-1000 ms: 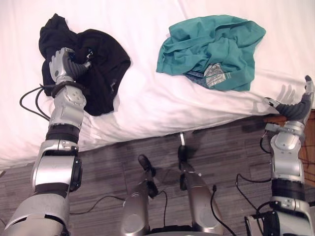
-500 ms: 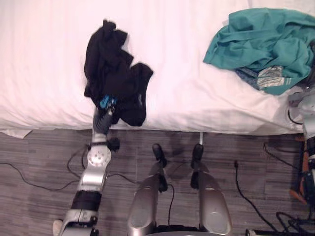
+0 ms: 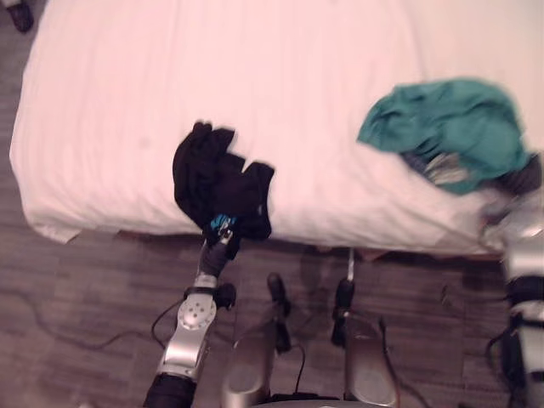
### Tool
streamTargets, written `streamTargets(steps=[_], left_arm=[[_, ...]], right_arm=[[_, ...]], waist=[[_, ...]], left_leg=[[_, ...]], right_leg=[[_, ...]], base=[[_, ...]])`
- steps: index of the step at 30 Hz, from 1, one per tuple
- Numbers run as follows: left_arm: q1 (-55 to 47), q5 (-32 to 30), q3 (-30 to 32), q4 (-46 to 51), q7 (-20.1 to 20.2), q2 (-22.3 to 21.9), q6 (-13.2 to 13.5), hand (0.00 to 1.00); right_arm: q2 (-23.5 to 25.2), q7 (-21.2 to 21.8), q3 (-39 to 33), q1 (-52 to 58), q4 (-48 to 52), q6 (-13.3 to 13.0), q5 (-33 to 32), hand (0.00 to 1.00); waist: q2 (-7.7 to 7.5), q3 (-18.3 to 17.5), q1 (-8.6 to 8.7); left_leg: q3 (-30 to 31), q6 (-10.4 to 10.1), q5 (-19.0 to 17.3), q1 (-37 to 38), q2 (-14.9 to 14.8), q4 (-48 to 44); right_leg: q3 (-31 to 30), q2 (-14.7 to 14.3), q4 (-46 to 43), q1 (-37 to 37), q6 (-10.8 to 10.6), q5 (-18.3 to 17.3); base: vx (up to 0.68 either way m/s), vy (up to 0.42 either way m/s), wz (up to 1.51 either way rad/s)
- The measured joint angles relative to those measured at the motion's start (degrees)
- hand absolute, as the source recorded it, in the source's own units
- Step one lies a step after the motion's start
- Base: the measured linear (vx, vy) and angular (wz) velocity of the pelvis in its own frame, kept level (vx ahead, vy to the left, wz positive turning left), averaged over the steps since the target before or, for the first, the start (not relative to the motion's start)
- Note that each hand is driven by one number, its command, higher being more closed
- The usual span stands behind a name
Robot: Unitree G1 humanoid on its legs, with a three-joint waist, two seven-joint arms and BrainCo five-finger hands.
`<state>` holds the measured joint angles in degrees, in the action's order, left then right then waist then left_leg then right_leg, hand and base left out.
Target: Tidy the bed and pick cloth on bed and put in laundry
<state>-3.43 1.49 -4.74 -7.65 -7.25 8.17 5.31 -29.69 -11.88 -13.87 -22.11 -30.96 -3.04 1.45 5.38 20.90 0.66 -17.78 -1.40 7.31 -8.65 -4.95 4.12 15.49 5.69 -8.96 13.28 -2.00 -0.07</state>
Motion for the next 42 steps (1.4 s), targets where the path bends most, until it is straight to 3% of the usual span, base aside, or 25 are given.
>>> streamTargets(steps=[2,3,6,10,14,15,17,19,20,21,26,27,28,29,30,31,32,33,35,36,38,39,40,41,42], left_arm=[[-1.9,0.0,2.1,-2.4,0.9,-0.2,-0.7,1.00],[-2.5,0.0,2.7,-2.9,1.0,-0.3,-0.9,1.00],[-4.9,0.2,4.9,-3.9,1.2,-3.0,-1.8,1.00],[-8.0,2.4,6.2,-3.9,0.8,-6.2,-1.9,1.00],[-8.3,5.3,7.3,-3.9,0.2,-7.8,-1.8,1.00],[-8.4,5.7,7.3,-4.0,-0.5,-8.6,-1.8,1.00],[-8.3,5.7,7.3,-4.3,-0.6,-9.5,-1.8,1.00],[-8.4,5.7,7.2,-6.2,-0.8,-9.7,-1.8,1.00],[-8.4,5.7,7.1,-6.6,-1.1,-9.8,-1.8,1.00],[-8.5,5.7,7.0,-6.5,-1.6,-9.8,-1.8,1.00],[-10.5,5.7,8.3,-6.6,-1.8,-8.7,-2.4,1.00],[-10.5,5.6,8.7,-6.6,-1.8,-8.8,-2.8,1.00],[-10.7,5.6,9.1,-6.6,-1.8,-8.7,-3.0,1.00],[-11.0,5.6,9.8,-6.7,-1.9,-8.2,-3.6,1.00],[-10.7,5.5,9.4,-6.6,-2.3,-7.8,-3.9,1.00],[-10.6,5.5,9.3,-6.6,-2.9,-7.2,-3.9,1.00],[-10.7,5.5,9.5,-6.6,-3.9,-6.5,-4.1,1.00],[-10.6,5.5,9.3,-6.6,-4.2,-6.5,-4.1,1.00],[-10.7,5.5,8.6,-6.7,-4.2,-6.7,-4.1,1.00],[-10.5,5.5,7.1,-6.7,-4.2,-6.8,-4.1,1.00],[-10.4,5.5,5.5,-7.5,-4.1,-6.9,-3.8,1.00],[-10.5,5.5,4.3,-8.2,-4.1,-6.6,-3.7,1.00],[-10.4,5.5,3.9,-8.8,-4.1,-6.4,-3.6,1.00],[-10.4,5.5,3.6,-9.0,-4.0,-6.3,-3.6,1.00],[-10.2,5.5,3.6,-10.3,-4.0,-7.2,-3.6,1.00]], right_arm=[[9.9,1.7,-0.1,9.3,6.0,-1.6,-2.4,1.00],[12.2,2.4,0.5,11.7,6.8,-1.6,-2.9,1.00],[21.5,4.6,2.2,21.7,10.3,-1.7,-3.1,1.00],[23.2,5.8,3.2,25.2,12.2,-1.4,-3.1,1.00],[26.5,5.5,3.0,29.4,11.9,-0.8,-3.5,1.00],[27.1,4.2,2.1,30.7,11.9,-0.6,-3.7,1.00],[26.8,3.0,1.3,31.0,11.8,-0.6,-3.7,1.00],[25.0,1.3,1.1,30.7,11.8,-0.6,-3.7,1.00],[24.5,0.5,0.9,30.7,11.8,-0.6,-3.7,1.00],[24.4,-0.5,0.3,30.5,11.8,-0.6,-3.7,1.00],[26.1,-1.4,0.2,29.4,11.8,-0.5,-3.7,1.00],[26.6,-2.0,0.0,29.4,11.7,-0.3,-3.9,1.00],[26.9,-2.0,-0.1,29.6,11.7,-0.2,-4.1,1.00],[27.6,-2.0,-0.3,30.1,11.7,0.2,-4.3,1.00],[28.1,-1.8,-0.1,30.3,11.7,0.3,-4.4,1.00],[28.6,-1.8,0.5,30.4,11.7,0.4,-4.4,1.00],[29.4,-1.4,2.2,30.4,11.8,0.4,-5.5,1.00],[29.9,-1.1,3.2,30.5,11.8,0.4,-6.0,1.00],[30.6,-0.4,3.6,31.5,12.2,0.4,-6.8,1.00],[30.7,-0.4,3.4,32.2,12.3,-0.1,-7.9,1.00],[30.8,-0.4,3.0,32.8,12.3,-0.1,-8.3,1.00],[31.2,-0.4,3.0,33.6,12.3,-0.2,-8.6,1.00],[31.8,-0.4,3.2,34.1,12.3,-0.2,-8.7,1.00],[31.9,-0.4,3.2,34.6,12.3,-0.2,-8.7,1.00],[31.8,-0.4,3.0,34.7,12.1,-0.2,-8.7,1.00]], waist=[[-2.45,-4.1,-0.01],[-3.10,-5.1,0.00],[-3.63,-8.3,0.24],[-2.71,-10.6,0.32],[-2.57,-10.8,0.21],[-2.58,-10.8,0.32],[-2.39,-10.9,0.82],[-0.46,-12.0,1.86],[-0.14,-12.3,1.98],[-0.17,-12.3,1.64],[-2.46,-12.7,0.79],[-2.99,-12.5,0.36],[-3.68,-12.4,0.13],[-4.91,-12.1,0.04],[-5.14,-11.9,0.31],[-5.26,-11.9,0.32],[-6.12,-12.3,0.32],[-5.50,-11.9,0.71],[-6.03,-12.3,1.94],[-5.78,-12.0,2.13],[-4.70,-11.6,2.35],[-4.52,-11.4,2.40],[-5.43,-11.6,2.43],[-5.92,-11.5,2.47],[-4.90,-11.4,2.02]], left_leg=[[-1.4,-1.4,-1.2,3.2,-1.4,0.1],[-1.6,-1.6,-1.3,3.9,-1.7,0.1],[-2.8,-2.0,-1.7,7.5,-2.5,1.1],[-3.5,-2.8,-2.3,9.6,-2.6,1.1],[-1.2,-2.0,-5.0,6.6,-2.7,-1.5],[-8.4,-0.8,-9.7,5.6,-4.0,-4.1],[-19.2,1.5,-11.4,5.3,-6.5,-7.9],[-34.7,3.5,-10.7,5.4,-12.6,-15.1],[-37.1,3.9,-8.8,5.4,-13.5,-16.4],[-37.1,3.5,-8.8,4.8,-12.8,-17.3],[-26.5,6.1,-12.1,-0.7,-8.0,-20.7],[-22.7,7.0,-13.5,-2.1,-6.8,-22.9],[-21.1,7.2,-13.9,-2.1,-5.9,-23.2],[-16.6,7.6,-14.8,-1.9,-3.5,-23.4],[-12.6,7.6,-15.0,-2.1,-2.6,-22.7],[-10.6,7.6,-15.0,-2.3,-2.0,-22.3],[-6.1,7.6,-14.9,-2.3,-0.5,-20.6],[-2.7,7.5,-13.9,-1.6,1.0,-18.6],[1.7,7.3,-12.0,0.0,3.7,-14.9],[4.1,6.7,-10.9,1.9,5.4,-11.8],[6.6,5.9,-9.8,3.2,5.6,-10.7],[8.6,5.3,-9.7,3.4,6.2,-11.1],[10.3,4.6,-10.5,3.3,7.2,-12.3],[10.9,4.2,-11.1,3.4,7.6,-13.1],[10.9,3.6,-11.8,3.0,6.1,-14.6]], right_leg=[[-1.2,-1.7,1.3,-2.9,0.6,-0.8],[-1.4,-2.1,1.5,-3.6,0.8,-1.0],[-1.8,-3.2,2.8,-7.0,0.8,-1.6],[-3.0,-3.4,3.3,-8.5,0.7,-1.7],[2.7,-2.5,3.2,-10.1,0.3,-3.1],[8.0,-1.1,3.3,-11.7,0.2,-3.1],[13.8,1.6,3.5,-13.6,-0.3,-3.6],[22.4,4.0,1.1,-15.9,-2.3,-5.6],[25.3,4.8,0.1,-17.0,-3.0,-6.3],[29.2,6.3,-1.0,-18.5,-3.6,-6.6],[43.0,12.6,-10.2,-22.3,-5.9,-8.1],[45.7,16.6,-18.3,-23.2,-5.9,-8.1],[45.6,18.8,-22.5,-23.4,-5.4,-7.8],[42.7,23.1,-32.1,-22.4,-0.4,-4.9],[34.9,23.4,-38.2,-18.8,5.4,-4.8],[29.6,22.0,-40.1,-16.1,4.8,-7.5],[18.6,16.4,-40.7,-10.7,2.7,-11.7],[12.7,12.5,-37.8,-8.1,1.7,-14.3],[5.6,7.9,-30.4,-5.8,-0.2,-16.9],[-1.1,5.1,-23.4,-3.7,-1.1,-17.5],[-8.0,1.7,-16.4,-2.5,-3.2,-16.2],[-11.1,0.6,-9.2,-2.5,-4.2,-12.7],[-11.8,1.6,-6.5,-2.9,-3.4,-6.3],[-11.3,2.0,-6.1,-3.6,-2.6,-2.9],[-9.0,1.4,-4.6,-5.3,-2.1,-2.6]], base=[[0.18,-0.131,-0.34],[0.18,-0.137,-0.31],[0.15,-0.093,-0.16],[0.06,-0.025,-0.16],[-0.03,-0.002,0.73],[0.02,0.032,1.58],[0.10,0.164,1.85],[0.14,0.251,2.15],[0.13,0.217,2.00],[0.11,0.196,1.84],[0.13,0.122,1.55],[0.12,0.104,1.27],[0.22,0.162,1.89],[0.19,0.122,1.71],[0.17,0.089,1.72],[0.16,0.011,1.66],[0.19,0.004,1.73],[0.21,0.001,1.81],[0.19,-0.033,1.87],[0.21,-0.073,1.91],[0.18,-0.117,1.53],[0.20,-0.182,1.42],[0.18,-0.183,1.19],[0.21,-0.191,0.87],[0.14,-0.113,0.46]])
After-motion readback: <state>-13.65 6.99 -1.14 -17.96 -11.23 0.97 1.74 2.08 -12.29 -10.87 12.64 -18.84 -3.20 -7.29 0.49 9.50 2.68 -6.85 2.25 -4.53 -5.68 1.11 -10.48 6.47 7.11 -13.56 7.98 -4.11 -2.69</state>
